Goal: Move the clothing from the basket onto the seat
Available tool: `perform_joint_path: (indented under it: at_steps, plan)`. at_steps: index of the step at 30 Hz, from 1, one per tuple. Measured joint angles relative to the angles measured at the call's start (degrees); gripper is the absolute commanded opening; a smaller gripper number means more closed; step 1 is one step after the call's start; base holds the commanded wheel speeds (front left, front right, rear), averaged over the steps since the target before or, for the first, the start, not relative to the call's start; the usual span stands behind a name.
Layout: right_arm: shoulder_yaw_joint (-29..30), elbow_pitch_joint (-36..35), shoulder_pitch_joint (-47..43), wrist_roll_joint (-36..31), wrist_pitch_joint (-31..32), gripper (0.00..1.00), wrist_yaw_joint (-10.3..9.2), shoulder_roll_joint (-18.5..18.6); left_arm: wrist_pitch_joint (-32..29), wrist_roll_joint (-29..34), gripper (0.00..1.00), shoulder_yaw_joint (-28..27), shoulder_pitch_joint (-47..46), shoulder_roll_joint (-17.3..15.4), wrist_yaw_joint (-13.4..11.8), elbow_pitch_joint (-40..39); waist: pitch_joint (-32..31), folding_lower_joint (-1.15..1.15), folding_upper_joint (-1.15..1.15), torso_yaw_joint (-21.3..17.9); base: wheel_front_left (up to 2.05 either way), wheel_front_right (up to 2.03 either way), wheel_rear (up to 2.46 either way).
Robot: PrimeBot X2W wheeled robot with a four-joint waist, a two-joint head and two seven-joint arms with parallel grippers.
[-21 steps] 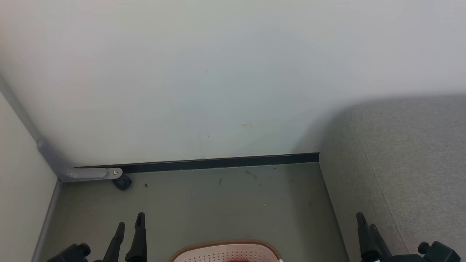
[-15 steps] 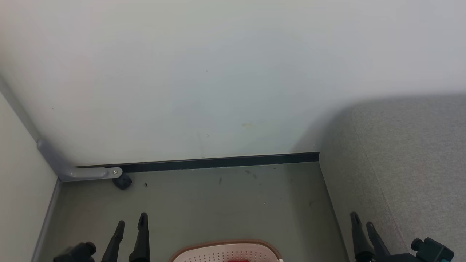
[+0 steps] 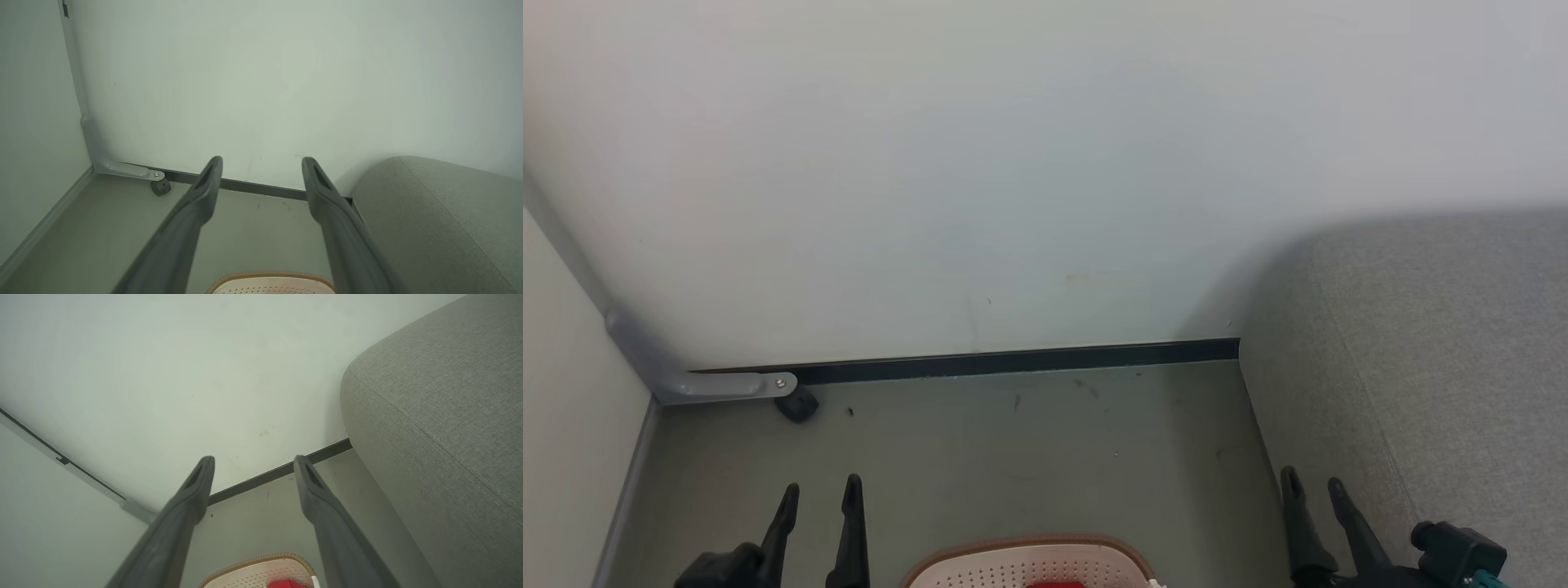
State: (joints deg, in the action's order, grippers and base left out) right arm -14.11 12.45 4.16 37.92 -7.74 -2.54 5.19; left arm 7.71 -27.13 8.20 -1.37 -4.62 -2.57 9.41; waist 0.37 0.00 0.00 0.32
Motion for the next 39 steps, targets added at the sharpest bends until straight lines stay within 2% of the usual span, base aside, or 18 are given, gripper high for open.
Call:
perform_joint_path:
  at_steps: [30, 39]
  plan:
    - [-8.21, -3.70, 0.04, -24.58, -6.57, 1.00, -3.59, 0.92, 6.60, 23.97, 1.00, 1.16, 0.57, 0.32, -4.55, 0.02, 1.02, 0.00, 0.00, -0.03, 0.00, 0.00, 0.00]
    - [-8.02, -3.98, 0.06, -25.24, -6.65, 1.00, -3.86, 0.92, 6.61, 23.05, 1.00, 0.32, 0.57, 0.62, -4.54, 1.38, 0.97, 0.00, 0.00, -0.08, 0.00, 0.00, 0.00]
